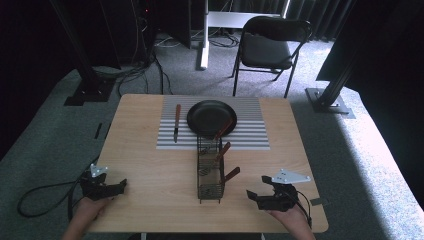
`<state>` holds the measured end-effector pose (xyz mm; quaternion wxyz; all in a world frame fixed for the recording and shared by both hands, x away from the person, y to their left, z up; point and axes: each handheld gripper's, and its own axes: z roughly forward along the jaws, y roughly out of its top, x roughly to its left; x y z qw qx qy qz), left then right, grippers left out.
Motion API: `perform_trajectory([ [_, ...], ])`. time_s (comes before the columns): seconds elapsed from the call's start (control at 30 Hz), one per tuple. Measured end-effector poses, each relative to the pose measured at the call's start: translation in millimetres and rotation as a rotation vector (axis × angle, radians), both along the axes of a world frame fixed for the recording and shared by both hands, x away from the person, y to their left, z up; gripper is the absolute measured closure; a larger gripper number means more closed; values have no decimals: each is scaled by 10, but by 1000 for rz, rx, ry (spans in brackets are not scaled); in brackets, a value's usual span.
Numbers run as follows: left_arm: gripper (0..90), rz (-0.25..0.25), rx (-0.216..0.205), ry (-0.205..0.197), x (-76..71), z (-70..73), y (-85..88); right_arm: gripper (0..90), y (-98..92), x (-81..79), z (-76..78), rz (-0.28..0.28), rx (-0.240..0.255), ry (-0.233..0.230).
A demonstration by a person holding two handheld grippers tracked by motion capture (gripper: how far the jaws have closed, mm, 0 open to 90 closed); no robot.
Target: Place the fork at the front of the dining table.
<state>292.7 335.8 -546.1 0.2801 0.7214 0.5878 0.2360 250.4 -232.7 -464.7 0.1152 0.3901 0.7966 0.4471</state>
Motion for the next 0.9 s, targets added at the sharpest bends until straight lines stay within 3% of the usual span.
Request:
perform_trajectory([
  [0.23,0,0,0,0,0,0,0,190,169,-60,173,35,13,-34],
  [0.53,0,0,0,0,0,0,0,225,377,-77,413,71,64,-81],
  [0.77,0,-1,1,1,0,1,1,240,527,-28,474,85,94,-61],
  [0.8,0,-1,1,-1,0,-1,1,309,577,-15,486,63,79,-71],
  [0.9,0,-1,1,-1,0,-1,1,332,622,6,490,60,76,-71],
])
